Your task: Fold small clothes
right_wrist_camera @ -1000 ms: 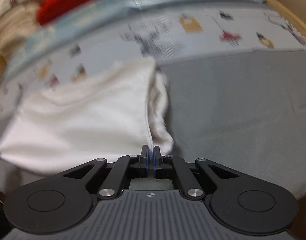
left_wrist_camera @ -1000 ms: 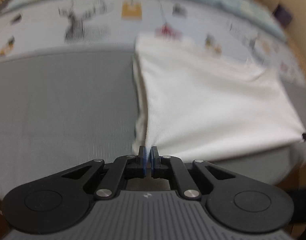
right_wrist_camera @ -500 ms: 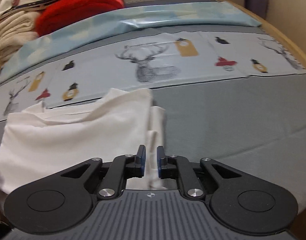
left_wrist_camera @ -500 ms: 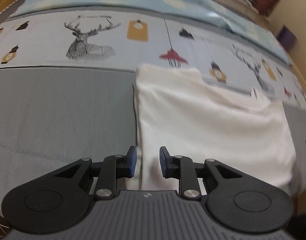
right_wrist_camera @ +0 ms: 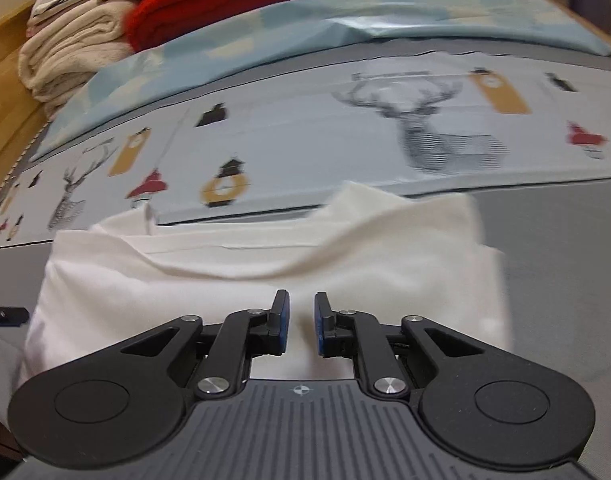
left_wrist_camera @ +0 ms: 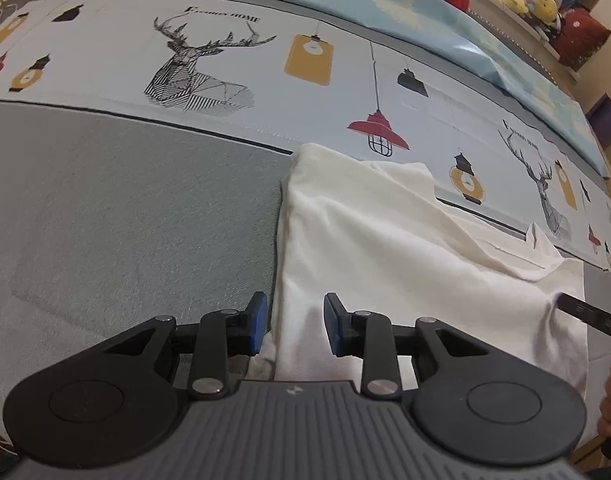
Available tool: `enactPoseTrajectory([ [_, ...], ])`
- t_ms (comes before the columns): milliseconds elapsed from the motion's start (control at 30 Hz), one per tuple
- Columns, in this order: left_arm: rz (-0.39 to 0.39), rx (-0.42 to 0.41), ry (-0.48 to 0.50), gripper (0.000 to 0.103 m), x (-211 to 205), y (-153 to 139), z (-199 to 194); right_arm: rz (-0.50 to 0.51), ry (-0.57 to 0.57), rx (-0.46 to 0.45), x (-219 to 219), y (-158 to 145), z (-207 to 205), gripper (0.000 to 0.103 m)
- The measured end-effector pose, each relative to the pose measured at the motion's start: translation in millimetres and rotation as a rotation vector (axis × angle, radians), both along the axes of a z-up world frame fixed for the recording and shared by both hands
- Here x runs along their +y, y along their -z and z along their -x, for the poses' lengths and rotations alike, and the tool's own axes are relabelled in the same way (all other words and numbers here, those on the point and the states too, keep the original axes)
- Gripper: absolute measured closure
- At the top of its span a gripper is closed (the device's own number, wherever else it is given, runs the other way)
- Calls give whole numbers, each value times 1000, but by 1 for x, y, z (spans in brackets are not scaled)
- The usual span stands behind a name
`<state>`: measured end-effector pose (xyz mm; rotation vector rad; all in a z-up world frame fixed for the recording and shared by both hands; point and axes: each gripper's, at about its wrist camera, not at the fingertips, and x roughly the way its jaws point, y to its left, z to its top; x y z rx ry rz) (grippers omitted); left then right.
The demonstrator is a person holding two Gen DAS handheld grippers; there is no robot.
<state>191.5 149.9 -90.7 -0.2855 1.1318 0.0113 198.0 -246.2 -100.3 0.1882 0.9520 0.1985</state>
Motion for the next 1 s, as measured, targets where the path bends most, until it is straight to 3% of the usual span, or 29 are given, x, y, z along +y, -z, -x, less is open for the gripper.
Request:
enactPoseTrajectory([
  [167,5,-2,1,69,1,1,-8,81,-61,112,42,30,-30,81],
  [467,21,56,28,61,7,11,-18,85,69,52,54,38,-63,79],
  [633,69,121,41,44,12,25,-20,108,94,45,57,46,-71,79],
  [700,73,147,51,44,11,33,-21,113,108,41,58,46,-73,78],
  [867,115,198,64,43,7,55,-25,165,110,32,65,39,-70,76],
  [1000,96,170,93,46,-5,55,-24,180,124,-67,56,4,-50,76],
])
